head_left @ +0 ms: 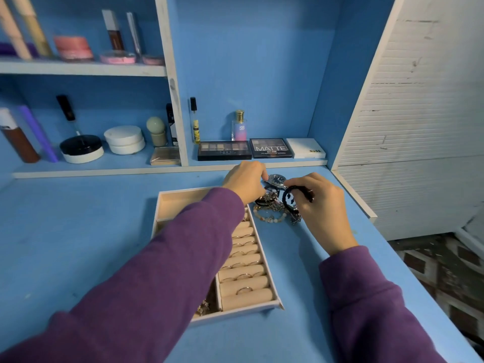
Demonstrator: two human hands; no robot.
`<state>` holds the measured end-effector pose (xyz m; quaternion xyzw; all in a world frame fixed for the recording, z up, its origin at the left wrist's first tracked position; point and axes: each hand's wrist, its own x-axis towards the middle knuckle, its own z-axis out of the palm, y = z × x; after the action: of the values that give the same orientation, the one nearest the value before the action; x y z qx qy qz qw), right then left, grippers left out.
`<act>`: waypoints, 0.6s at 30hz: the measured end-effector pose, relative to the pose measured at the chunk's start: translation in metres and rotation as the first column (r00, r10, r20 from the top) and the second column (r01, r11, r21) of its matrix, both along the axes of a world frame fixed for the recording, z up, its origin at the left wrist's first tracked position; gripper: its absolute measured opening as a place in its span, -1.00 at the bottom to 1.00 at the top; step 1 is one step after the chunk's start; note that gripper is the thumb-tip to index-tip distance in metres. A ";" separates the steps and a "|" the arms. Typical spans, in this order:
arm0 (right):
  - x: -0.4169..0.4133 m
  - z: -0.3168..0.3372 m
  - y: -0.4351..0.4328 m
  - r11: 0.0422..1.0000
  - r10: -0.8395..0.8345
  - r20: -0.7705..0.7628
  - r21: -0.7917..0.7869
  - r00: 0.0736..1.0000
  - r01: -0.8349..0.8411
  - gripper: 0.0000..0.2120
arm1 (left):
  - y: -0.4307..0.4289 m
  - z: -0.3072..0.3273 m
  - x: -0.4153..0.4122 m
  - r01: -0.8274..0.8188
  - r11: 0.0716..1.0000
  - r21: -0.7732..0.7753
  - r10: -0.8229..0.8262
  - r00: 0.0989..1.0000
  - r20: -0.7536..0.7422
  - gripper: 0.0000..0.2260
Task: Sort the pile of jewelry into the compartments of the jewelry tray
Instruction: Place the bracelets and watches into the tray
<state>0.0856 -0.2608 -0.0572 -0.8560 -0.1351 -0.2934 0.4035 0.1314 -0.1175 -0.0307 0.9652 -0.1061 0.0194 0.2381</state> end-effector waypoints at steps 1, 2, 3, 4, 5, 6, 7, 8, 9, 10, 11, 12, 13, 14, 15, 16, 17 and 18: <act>0.000 0.000 0.000 1.000 0.001 -0.005 0.015 1.000 -0.001 -0.78 | 0.000 0.002 -0.001 0.005 0.999 -0.032 -0.005 1.000 0.003 -0.78; -0.001 0.000 0.000 0.999 -0.003 -0.011 0.036 1.000 0.003 -0.81 | 0.000 0.005 -0.001 0.010 0.997 -0.072 -0.009 1.000 0.006 -0.79; -0.001 0.001 0.000 0.998 -0.009 -0.016 0.059 1.000 0.010 -0.83 | 0.000 0.009 -0.002 0.015 0.993 -0.116 -0.014 1.000 0.009 -0.79; -0.002 0.001 0.000 0.996 -0.016 -0.021 0.083 1.000 0.018 -0.85 | 0.000 0.013 -0.003 0.021 0.986 -0.163 -0.020 1.000 0.009 -0.78; -0.002 0.002 0.000 0.994 -0.023 -0.027 0.103 0.999 0.026 -0.88 | 0.000 0.018 -0.003 0.028 0.977 -0.210 -0.028 1.000 0.006 -0.78; -0.002 0.002 0.000 0.992 -0.031 -0.035 0.118 0.999 0.035 -0.90 | -0.001 0.022 -0.004 0.034 0.967 -0.254 -0.035 0.999 0.002 -0.78; -0.002 0.002 0.000 0.990 -0.041 -0.043 0.131 0.998 0.046 -0.93 | -0.001 0.027 -0.005 0.039 0.957 -0.288 -0.040 0.999 0.001 -0.77; -0.002 0.002 0.000 0.988 -0.048 -0.053 0.147 0.997 0.055 -0.96 | -0.001 0.032 -0.006 0.042 0.948 -0.315 -0.043 0.999 0.004 -0.77; -0.003 0.002 0.000 0.985 -0.050 -0.062 0.163 0.997 0.060 -0.97 | -0.001 0.036 -0.007 0.044 0.939 -0.342 -0.042 0.999 0.013 -0.77; -0.003 0.003 0.000 0.982 -0.054 -0.067 0.175 0.996 0.065 -0.96 | -0.001 0.040 -0.008 0.046 0.927 -0.371 -0.041 0.999 0.021 -0.77; -0.004 0.004 0.000 0.980 -0.059 -0.069 0.184 0.996 0.071 -0.95 | -0.001 0.044 -0.009 0.052 0.912 -0.407 -0.047 0.999 0.024 -0.77; -0.004 0.006 0.001 0.977 -0.065 -0.076 0.196 0.995 0.079 -0.94 | -0.001 0.047 -0.011 0.061 0.893 -0.445 -0.060 0.998 0.016 -0.76; -0.005 0.007 0.001 0.971 -0.061 -0.091 0.225 0.994 0.081 -0.92 | -0.001 0.050 -0.013 0.072 0.874 -0.481 -0.079 0.997 0.006 -0.75; -0.005 0.008 0.002 0.958 -0.042 -0.120 0.278 0.992 0.075 -0.88 | -0.002 0.052 -0.014 0.082 0.859 -0.505 -0.095 0.995 0.000 -0.74; -0.005 0.009 0.002 0.935 -0.003 -0.164 0.350 0.986 0.061 -0.82 | -0.002 0.054 -0.016 0.091 0.851 -0.517 -0.106 0.994 0.000 -0.73; -0.005 0.009 0.001 0.903 0.051 -0.215 0.427 0.975 0.047 -0.75 | -0.003 0.055 -0.018 0.098 0.846 -0.523 -0.113 0.994 0.004 -0.72; -0.005 0.010 0.000 0.877 0.094 -0.271 0.477 0.958 0.049 -0.70 | -0.003 0.057 -0.019 0.103 0.841 -0.532 -0.118 0.993 0.005 -0.72; -0.005 0.010 -0.002 0.871 0.121 -0.324 0.487 0.938 0.056 -0.70 | -0.004 0.058 -0.021 0.105 0.836 -0.539 -0.121 0.993 0.005 -0.73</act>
<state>0.0803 -0.2632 -0.0471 -0.7613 0.0016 -0.1567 0.6291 0.1109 -0.1211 0.0273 0.8518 -0.1497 0.0200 0.5016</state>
